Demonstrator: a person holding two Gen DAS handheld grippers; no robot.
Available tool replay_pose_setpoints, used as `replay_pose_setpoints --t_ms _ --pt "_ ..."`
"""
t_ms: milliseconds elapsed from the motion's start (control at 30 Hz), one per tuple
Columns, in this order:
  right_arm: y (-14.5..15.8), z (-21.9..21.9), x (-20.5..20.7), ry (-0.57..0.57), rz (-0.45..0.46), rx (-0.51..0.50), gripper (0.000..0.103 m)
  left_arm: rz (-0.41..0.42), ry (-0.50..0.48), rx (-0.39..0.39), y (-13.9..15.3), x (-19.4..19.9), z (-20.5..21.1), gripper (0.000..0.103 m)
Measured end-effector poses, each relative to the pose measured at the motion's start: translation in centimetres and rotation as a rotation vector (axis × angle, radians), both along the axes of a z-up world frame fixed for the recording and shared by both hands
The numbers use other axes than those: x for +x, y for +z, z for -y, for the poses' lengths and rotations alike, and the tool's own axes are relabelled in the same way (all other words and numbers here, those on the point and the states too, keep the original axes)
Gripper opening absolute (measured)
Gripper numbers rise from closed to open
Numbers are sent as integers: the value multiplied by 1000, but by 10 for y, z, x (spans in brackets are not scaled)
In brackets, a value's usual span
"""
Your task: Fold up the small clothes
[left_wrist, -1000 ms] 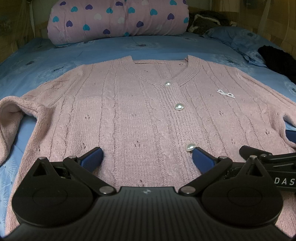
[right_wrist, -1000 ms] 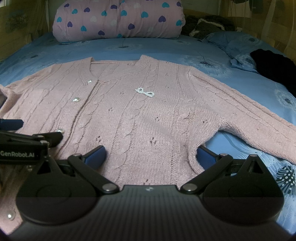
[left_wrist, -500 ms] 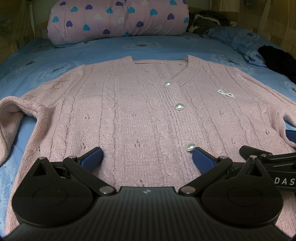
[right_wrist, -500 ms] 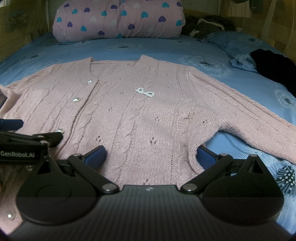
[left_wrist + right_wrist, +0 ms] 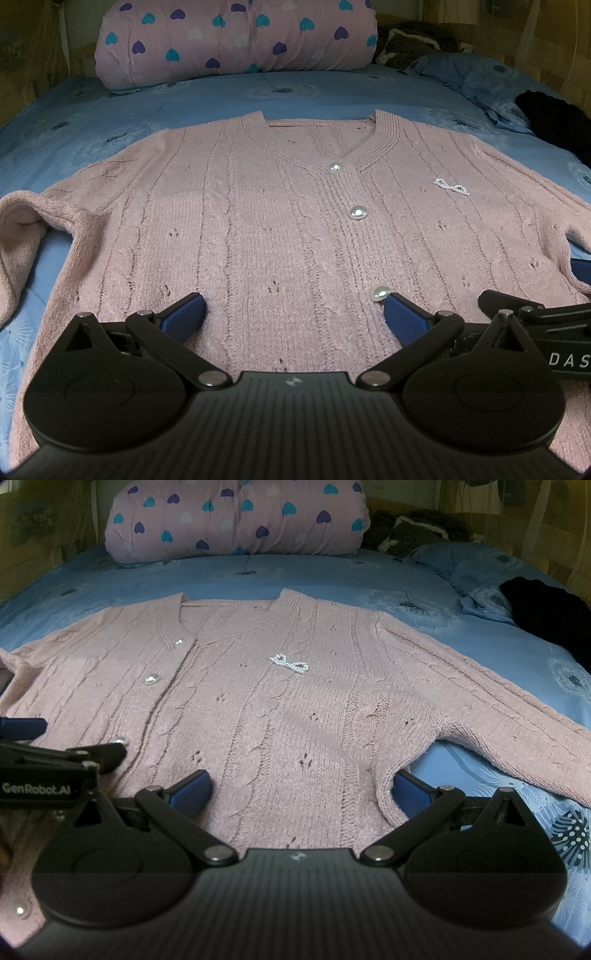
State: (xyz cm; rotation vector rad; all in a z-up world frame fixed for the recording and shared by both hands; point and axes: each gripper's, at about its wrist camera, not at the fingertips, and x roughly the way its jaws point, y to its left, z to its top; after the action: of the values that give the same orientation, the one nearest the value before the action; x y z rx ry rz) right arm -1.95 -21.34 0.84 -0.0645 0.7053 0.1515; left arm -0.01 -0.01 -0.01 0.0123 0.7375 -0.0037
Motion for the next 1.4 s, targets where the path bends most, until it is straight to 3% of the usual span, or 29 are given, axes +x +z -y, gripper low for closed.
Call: replay_pose_setpoints --t_ms 467,733,900,1100,1400 --pt "5 -3 -2 -31 -12 10 103 -29 3 -18 8 -2 -5 103" --pt "25 30 -30 -151 37 186 103 -34 -6 -45 20 -10 -12 103" --pt "31 85 -31 -367 62 328 103 -20 -24 -25 26 -15 -12 103" --pt "12 131 -25 -556 43 436 103 -37 9 -27 22 -11 -18 103" --pt "-5 172 5 -617 98 599 103 -43 47 -43 16 -5 -27 103"
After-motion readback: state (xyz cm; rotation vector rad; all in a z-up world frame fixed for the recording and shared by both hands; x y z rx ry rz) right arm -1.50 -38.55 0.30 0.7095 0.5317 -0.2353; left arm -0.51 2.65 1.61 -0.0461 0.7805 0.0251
